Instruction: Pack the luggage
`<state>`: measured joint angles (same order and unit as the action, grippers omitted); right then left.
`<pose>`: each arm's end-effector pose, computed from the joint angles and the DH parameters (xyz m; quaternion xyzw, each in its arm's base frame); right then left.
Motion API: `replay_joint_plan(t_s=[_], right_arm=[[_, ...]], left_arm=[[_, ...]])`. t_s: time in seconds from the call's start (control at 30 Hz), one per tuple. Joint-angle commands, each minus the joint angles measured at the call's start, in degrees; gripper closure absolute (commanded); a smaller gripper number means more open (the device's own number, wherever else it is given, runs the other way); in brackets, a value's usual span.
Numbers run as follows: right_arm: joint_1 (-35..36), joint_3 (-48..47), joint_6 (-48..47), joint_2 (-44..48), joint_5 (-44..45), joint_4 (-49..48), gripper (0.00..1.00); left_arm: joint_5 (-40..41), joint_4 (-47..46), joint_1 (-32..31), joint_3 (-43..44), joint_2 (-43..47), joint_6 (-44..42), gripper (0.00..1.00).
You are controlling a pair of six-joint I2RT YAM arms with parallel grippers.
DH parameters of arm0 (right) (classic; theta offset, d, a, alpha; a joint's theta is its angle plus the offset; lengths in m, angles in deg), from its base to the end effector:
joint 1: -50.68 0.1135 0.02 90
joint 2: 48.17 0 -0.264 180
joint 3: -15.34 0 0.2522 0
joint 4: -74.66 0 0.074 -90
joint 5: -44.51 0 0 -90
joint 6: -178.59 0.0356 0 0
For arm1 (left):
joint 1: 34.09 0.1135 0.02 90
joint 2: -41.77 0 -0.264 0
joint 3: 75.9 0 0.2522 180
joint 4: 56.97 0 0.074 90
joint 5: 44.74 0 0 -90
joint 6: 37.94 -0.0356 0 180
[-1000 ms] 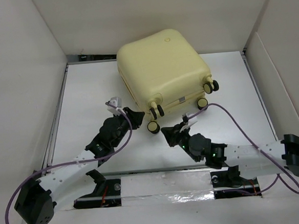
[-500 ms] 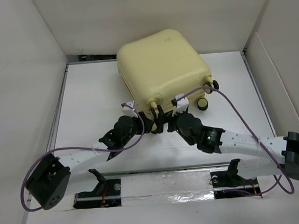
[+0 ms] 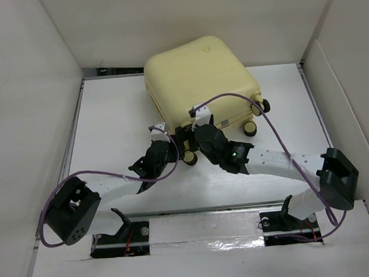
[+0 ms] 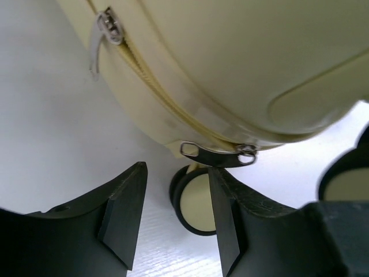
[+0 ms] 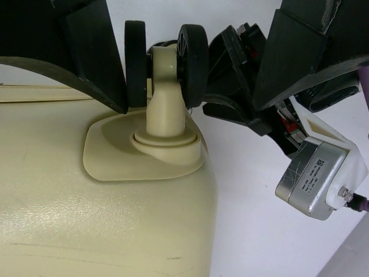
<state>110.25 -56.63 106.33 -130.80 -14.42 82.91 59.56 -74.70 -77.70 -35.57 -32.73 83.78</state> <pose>0.1844 0.2777 0.2948 -0.1344 0.7879 0.1797 0.5735 0.1959 -0.1745 0.1955 0.0082 0.7982 -0.2841 0.5312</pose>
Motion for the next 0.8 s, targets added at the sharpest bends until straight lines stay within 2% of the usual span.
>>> replay_joint_plan(t_s=[0.0, 0.2, 0.37, 0.6, 0.77], right_arm=[[-1.2, -3.9, 0.1, -3.4, 2.9, 3.7, 0.06], [-2.4, -5.1, 0.8, -5.9, 3.1, 5.3, 0.12], [-2.4, -3.7, 2.2, -4.8, 3.6, 5.3, 0.19], [-4.1, -1.9, 3.9, -4.0, 3.3, 5.3, 0.19], [-4.6, -1.8, 4.4, -3.9, 2.8, 7.1, 0.14]], left_arm=[[-0.3, -8.8, -0.9, 2.2, -0.1, -2.2, 0.57], [-2.3, -11.4, -1.5, 1.8, -0.7, -1.8, 0.62], [-4.5, -14.9, -1.5, -1.0, 2.4, -2.0, 0.65], [-7.7, -18.5, -1.5, -2.4, 3.1, -2.7, 0.64], [-8.2, -19.0, -1.5, -2.6, 4.1, -3.4, 0.63]])
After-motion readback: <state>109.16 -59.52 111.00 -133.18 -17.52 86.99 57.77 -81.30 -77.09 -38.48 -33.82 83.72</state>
